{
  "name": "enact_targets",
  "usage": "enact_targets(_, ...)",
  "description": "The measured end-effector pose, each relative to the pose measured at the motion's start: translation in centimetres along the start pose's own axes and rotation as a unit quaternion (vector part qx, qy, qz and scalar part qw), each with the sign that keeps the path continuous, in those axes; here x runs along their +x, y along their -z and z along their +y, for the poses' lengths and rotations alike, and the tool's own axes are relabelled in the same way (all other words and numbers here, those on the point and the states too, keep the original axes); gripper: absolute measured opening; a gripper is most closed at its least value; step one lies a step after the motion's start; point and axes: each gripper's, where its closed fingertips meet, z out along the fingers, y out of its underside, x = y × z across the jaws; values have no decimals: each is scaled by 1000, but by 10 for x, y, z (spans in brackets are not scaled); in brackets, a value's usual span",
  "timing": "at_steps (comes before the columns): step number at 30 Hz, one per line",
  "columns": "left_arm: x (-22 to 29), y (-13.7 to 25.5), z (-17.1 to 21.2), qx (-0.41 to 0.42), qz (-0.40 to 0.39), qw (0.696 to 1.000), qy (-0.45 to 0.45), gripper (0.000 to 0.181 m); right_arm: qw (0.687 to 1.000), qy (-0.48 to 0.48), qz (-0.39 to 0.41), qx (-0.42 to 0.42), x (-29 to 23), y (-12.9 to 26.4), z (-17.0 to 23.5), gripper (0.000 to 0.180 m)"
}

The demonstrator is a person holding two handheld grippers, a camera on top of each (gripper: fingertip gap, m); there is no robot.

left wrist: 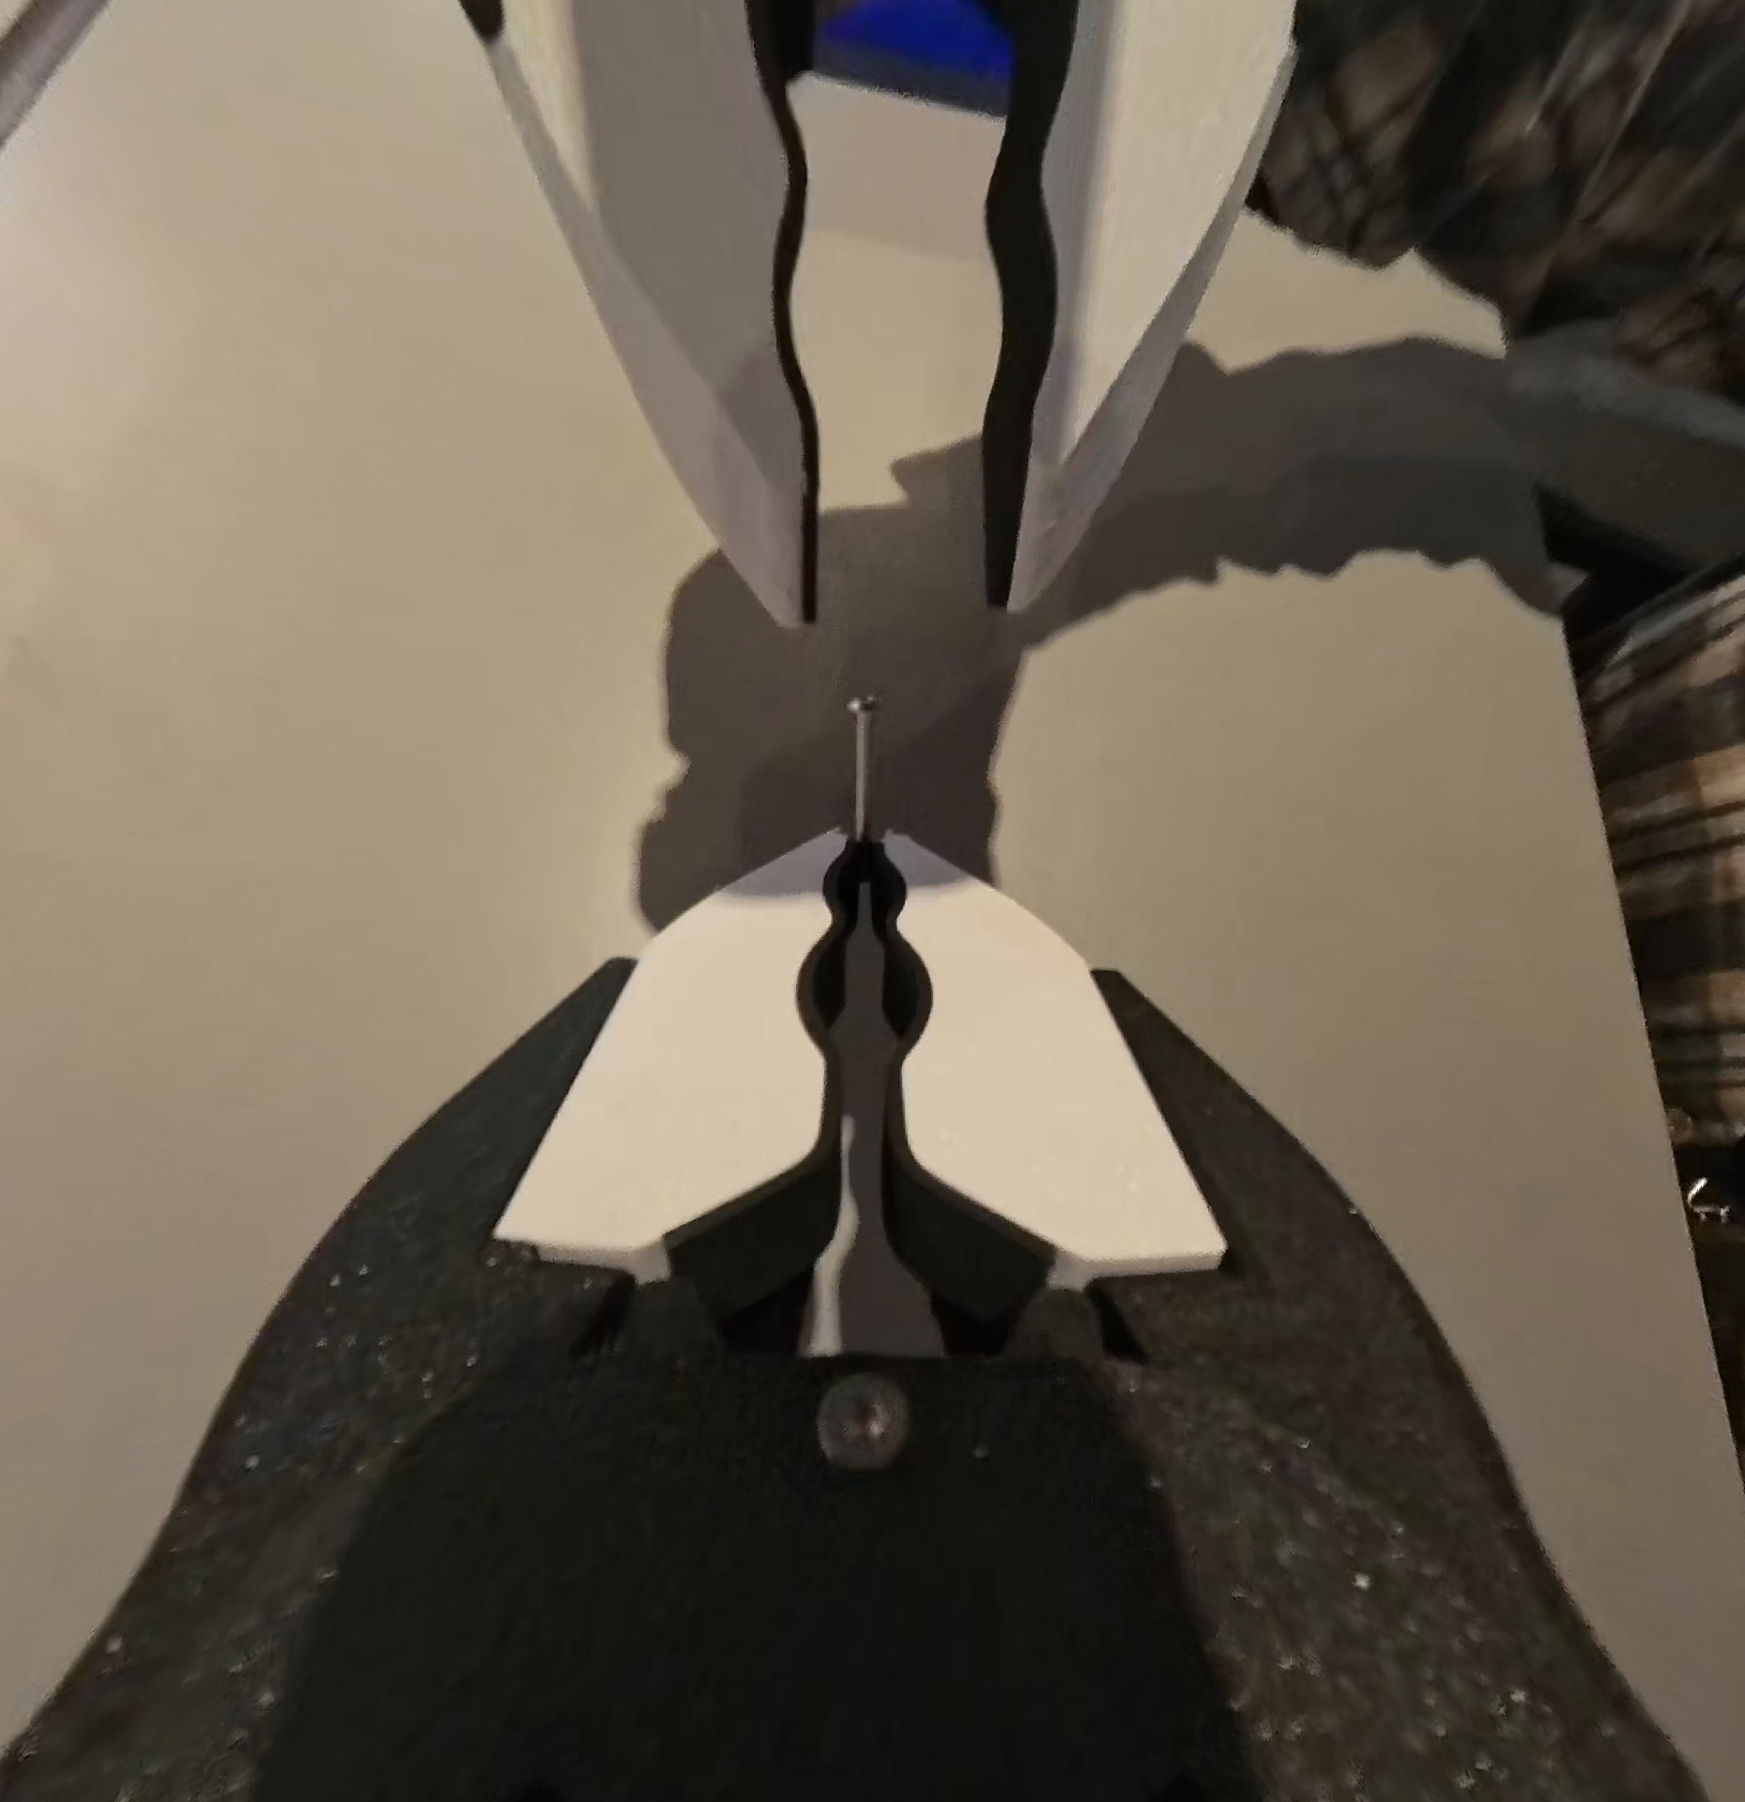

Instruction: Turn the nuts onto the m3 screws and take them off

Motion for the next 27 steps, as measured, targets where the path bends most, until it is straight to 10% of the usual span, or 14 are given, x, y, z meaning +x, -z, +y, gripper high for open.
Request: enact_targets(27,2,6,-4,-23,1,1000,-6,1,1000,-3,8,16,2,-14,4,5)
